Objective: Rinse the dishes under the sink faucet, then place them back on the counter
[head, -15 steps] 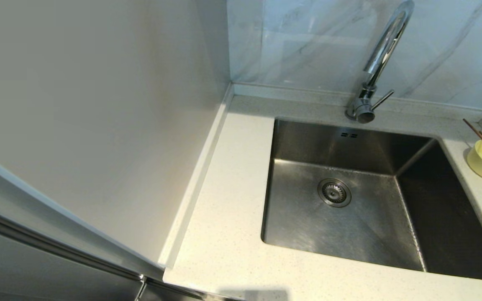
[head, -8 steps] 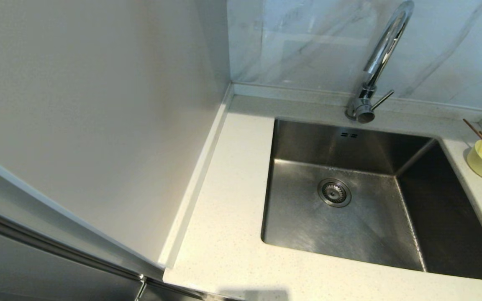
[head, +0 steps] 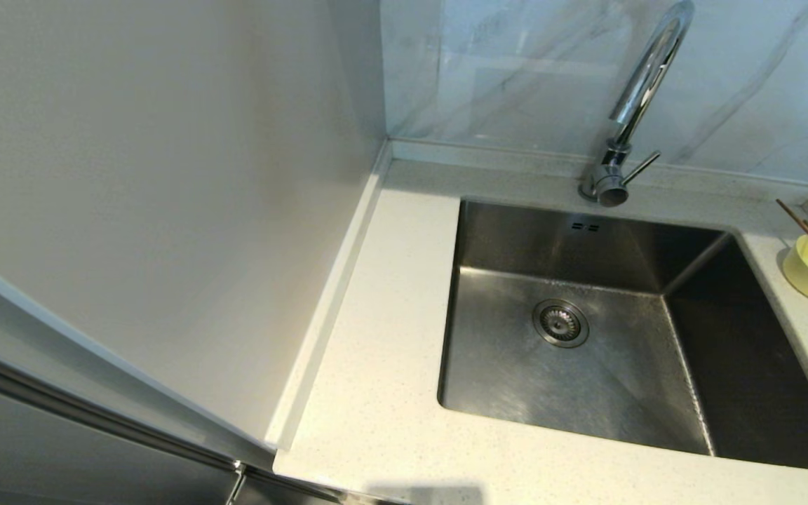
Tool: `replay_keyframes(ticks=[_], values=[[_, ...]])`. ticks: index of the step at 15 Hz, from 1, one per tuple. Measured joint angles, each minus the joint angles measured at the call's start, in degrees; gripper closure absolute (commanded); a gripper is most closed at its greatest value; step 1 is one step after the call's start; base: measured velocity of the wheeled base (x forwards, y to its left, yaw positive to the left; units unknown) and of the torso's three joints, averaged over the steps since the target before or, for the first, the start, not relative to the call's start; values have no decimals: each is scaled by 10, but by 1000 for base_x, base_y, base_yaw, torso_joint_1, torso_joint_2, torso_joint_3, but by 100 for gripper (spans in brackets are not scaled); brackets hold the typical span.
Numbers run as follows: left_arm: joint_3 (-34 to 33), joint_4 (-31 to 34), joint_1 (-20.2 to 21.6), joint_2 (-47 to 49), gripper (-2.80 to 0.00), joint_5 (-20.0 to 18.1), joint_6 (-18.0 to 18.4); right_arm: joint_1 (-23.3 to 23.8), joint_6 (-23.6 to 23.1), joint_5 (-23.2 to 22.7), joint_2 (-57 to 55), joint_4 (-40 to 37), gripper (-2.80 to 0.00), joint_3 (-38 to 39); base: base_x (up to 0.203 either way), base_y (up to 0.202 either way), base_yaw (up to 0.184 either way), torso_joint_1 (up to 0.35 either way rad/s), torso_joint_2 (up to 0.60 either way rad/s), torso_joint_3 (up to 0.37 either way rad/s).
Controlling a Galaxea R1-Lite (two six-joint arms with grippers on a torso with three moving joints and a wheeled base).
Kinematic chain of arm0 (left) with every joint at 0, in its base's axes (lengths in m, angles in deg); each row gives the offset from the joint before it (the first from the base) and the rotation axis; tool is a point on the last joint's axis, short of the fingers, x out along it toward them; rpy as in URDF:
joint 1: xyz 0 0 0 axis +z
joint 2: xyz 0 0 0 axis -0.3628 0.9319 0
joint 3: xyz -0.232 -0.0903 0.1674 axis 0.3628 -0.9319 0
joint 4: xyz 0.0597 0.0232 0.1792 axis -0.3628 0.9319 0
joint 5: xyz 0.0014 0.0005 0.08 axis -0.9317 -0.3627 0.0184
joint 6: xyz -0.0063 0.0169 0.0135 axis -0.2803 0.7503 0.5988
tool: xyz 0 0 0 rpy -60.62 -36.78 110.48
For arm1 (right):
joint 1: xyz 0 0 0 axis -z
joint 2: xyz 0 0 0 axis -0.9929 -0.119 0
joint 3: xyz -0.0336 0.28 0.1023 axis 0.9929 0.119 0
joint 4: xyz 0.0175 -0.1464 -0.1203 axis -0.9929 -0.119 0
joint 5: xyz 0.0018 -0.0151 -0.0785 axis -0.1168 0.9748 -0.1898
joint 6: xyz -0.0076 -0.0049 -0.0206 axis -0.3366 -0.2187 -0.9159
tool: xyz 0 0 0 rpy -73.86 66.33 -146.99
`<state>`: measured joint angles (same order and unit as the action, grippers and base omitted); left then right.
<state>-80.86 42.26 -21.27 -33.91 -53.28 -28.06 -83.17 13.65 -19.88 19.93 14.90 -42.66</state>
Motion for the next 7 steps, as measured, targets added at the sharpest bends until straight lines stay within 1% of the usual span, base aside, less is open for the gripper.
replay_keyframes(ticks=[7], values=[[0,0,0,0,0,0,0,0,2,0,0,1,0,0,0,0,0,0,0,0]])
